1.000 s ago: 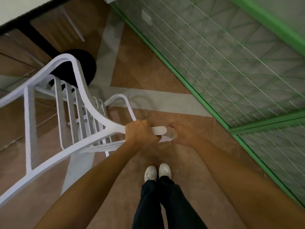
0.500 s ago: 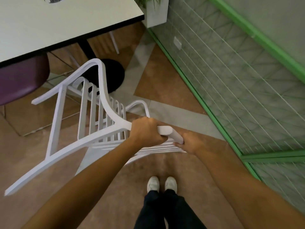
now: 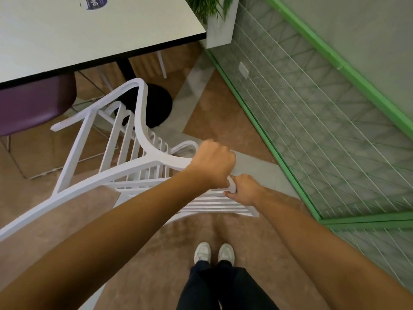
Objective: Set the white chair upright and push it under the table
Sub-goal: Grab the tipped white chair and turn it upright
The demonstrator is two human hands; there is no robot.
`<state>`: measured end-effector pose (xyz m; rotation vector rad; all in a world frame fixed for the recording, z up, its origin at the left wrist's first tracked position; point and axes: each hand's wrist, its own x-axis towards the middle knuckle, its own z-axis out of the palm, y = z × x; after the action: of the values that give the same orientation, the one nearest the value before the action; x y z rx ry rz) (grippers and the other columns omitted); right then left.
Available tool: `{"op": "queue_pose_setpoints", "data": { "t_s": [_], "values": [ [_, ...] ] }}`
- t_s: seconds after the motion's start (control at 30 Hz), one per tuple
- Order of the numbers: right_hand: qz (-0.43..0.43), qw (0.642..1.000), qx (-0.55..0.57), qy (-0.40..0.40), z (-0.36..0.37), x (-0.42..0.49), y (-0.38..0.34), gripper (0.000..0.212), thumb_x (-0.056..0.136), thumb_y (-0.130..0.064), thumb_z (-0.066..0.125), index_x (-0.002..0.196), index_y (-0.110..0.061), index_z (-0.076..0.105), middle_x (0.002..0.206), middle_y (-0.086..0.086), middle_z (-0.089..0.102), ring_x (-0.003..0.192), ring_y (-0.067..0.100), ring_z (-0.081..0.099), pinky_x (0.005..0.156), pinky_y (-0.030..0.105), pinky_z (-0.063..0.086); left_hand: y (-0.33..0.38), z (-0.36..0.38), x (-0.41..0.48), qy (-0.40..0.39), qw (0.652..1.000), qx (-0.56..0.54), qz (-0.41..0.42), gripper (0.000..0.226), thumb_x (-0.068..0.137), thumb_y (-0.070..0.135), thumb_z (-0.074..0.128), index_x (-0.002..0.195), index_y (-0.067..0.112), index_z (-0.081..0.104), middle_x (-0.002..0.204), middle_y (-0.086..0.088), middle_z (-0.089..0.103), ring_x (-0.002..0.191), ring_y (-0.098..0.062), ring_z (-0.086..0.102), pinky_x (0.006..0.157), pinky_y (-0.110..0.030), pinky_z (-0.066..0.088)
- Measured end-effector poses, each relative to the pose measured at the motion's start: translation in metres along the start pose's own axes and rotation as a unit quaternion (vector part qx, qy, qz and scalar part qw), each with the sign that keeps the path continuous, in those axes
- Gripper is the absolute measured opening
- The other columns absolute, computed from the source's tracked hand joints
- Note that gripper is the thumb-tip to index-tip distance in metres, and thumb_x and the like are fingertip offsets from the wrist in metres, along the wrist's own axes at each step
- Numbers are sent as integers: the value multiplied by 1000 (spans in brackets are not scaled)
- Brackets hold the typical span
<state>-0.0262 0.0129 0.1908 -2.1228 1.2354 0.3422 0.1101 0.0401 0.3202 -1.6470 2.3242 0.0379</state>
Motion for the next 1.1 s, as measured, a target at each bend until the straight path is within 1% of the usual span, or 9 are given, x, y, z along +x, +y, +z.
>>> {"op": "queue_pose_setpoints", "data": {
  "t_s": [0.07,0.17,0.23,0.37,0.6,0.7,0.77,0.93,1.1],
  "values": [
    [1,1000,3,5,1,-2,-9,38,82,-38,61,109,-11,60,107,14,68,95,32,61,75,34,47,15,-5,2,-53,991,121,21,11,85,26,55,79,17,60,72,1,56,72,-17,47,68,-31,33],
    [1,999,33,8,1,-3,-18,38,83,-38,59,114,-16,58,110,10,67,98,30,62,79,37,50,33,6,4,-142,973,180,-2,10,89,16,51,93,12,60,91,-6,59,90,-22,54,86,-35,40],
    [-9,999,29,22,3,-3,-23,33,82,-33,61,109,-14,61,104,12,69,94,33,62,71,33,45,37,16,4,-168,966,194,-17,11,86,11,54,95,10,61,96,-9,63,92,-25,59,81,-36,46],
    [8,998,58,23,5,-2,-29,32,82,-34,63,110,-20,61,108,6,68,98,28,62,81,38,52,39,25,3,-159,974,161,-18,7,83,10,59,89,9,61,94,-11,66,88,-25,62,73,-35,48],
    [1,998,55,8,6,0,-26,32,80,-39,61,104,-17,63,104,11,69,83,23,57,64,30,39,30,25,-4,-159,973,165,-7,5,84,12,58,87,11,61,83,-10,62,77,-22,59,65,-32,44],
    [26,996,87,-4,17,1,-25,52,81,-39,65,128,-21,49,129,8,58,109,25,56,81,30,43,14,19,-13,-150,975,160,-17,5,82,17,60,84,13,60,76,-8,56,70,-21,52,62,-30,42],
    [53,994,96,-24,26,1,-20,58,83,-39,65,133,-20,44,135,6,53,118,26,53,87,28,41,3,16,-21,-141,978,152,-34,8,82,20,63,86,14,61,75,-8,56,69,-20,52,60,-30,39],
    [86,992,80,-34,26,12,-18,46,86,-41,58,121,-11,56,123,11,60,112,25,56,94,30,41,-20,13,-39,-122,983,127,-51,11,80,24,64,88,18,61,76,-4,61,67,-20,55,54,-32,35],
    [30,988,151,-9,15,18,-27,46,77,-43,70,110,-12,60,107,9,64,86,18,57,72,24,42,-35,3,-51,-76,984,126,-102,9,77,27,67,81,19,65,61,-3,51,56,-17,46,46,-29,28]
  ]
}}
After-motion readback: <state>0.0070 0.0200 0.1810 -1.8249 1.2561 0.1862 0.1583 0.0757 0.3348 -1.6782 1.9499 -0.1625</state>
